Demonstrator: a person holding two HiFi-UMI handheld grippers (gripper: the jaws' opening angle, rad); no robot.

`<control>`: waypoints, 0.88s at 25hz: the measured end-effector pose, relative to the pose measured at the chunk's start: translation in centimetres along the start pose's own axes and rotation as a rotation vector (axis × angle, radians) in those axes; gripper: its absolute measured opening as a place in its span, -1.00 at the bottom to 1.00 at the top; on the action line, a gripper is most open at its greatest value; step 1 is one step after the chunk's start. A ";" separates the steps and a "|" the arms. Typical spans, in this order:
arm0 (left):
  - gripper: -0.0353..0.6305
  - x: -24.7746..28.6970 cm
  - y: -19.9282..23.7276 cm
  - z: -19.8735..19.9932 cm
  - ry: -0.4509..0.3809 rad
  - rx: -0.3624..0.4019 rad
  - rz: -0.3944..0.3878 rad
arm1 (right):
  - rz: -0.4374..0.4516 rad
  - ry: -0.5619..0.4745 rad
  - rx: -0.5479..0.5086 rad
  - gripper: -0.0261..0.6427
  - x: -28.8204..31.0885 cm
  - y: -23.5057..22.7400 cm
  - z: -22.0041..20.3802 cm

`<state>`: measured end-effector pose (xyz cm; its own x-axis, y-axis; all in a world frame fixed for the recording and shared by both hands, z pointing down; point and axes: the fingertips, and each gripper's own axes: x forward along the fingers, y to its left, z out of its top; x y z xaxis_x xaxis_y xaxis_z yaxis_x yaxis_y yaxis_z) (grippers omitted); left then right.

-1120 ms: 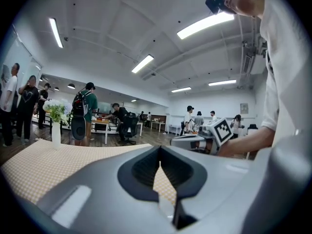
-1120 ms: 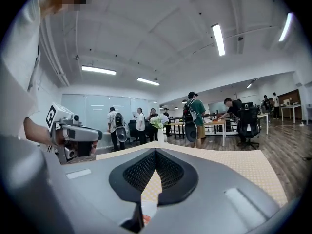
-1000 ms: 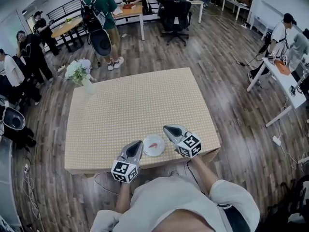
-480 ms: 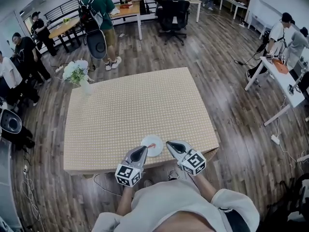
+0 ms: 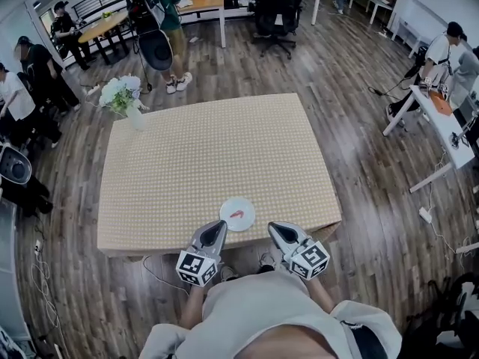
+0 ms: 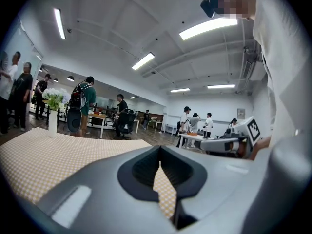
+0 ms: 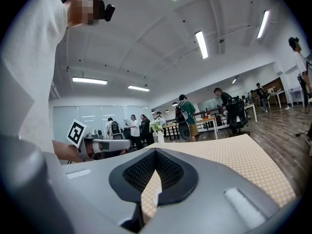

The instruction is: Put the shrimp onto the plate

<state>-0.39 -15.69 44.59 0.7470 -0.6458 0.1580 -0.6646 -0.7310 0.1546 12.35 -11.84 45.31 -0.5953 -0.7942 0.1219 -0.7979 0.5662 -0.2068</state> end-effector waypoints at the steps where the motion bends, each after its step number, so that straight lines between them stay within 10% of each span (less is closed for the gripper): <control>1: -0.86 -0.2 0.0 0.1 -0.005 -0.004 0.000 | -0.005 0.008 -0.006 -0.93 -0.1 0.1 -0.2; 22: -0.86 -1.0 0.2 -0.2 0.007 -0.007 0.001 | 0.035 0.036 -0.072 -0.93 3.4 0.5 0.2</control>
<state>-1.27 -15.14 44.67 0.7465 -0.6448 0.1646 -0.6653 -0.7289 0.1617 9.89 -14.32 45.45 -0.6248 -0.7662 0.1505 -0.7806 0.6088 -0.1412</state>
